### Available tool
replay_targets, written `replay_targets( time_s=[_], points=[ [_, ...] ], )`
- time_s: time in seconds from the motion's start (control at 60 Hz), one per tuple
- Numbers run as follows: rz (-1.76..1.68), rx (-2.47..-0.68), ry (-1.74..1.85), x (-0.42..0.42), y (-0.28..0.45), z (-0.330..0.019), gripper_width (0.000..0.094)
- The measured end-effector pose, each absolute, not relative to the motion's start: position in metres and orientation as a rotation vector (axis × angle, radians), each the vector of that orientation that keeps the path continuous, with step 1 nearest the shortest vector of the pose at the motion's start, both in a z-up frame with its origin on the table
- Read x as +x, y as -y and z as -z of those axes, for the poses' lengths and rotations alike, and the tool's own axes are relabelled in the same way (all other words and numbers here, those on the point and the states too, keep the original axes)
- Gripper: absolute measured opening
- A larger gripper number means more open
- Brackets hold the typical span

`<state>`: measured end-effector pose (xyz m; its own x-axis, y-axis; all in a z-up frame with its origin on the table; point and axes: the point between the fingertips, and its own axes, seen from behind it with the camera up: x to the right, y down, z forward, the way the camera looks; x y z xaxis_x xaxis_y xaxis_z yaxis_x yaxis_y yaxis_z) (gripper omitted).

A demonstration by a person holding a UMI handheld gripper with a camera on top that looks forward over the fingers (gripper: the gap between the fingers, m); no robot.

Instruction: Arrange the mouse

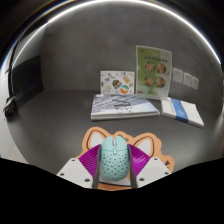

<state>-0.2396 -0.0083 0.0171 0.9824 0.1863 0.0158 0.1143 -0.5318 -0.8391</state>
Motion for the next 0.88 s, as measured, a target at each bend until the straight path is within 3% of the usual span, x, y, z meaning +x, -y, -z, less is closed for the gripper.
replay_targets(
  time_s=[0.083,0.1,0.117,0.183,0.2,0.217,0.317,0.367,0.417,0.717,0.883],
  points=[
    [-0.066,-2.16,0.183,-0.24,0.007,0.001,0.0431],
    [-0.049,-2.166,0.191,-0.238,0.007,0.004,0.0535],
    [-0.032,-2.172,0.201,-0.237,0.008,0.008,0.0467],
    [-0.034,-2.14,0.195,-0.238,0.004,0.004,0.0498],
    [-0.038,-2.144,0.186,-0.237,0.004,0.006,0.0547],
    [-0.047,-2.149,0.176,-0.236,0.004,0.006,0.0525],
    [-0.101,-2.127,0.064,-0.231,0.0,0.005,0.0646],
    [-0.096,-2.126,0.041,-0.226,0.001,0.003,0.0812],
    [-0.09,-2.121,0.027,-0.219,0.003,-0.006,0.0859],
    [-0.184,-2.005,0.166,-0.2,0.071,-0.09,0.0845],
    [-0.121,-2.032,0.23,-0.155,0.142,-0.099,0.0845]
  ],
)
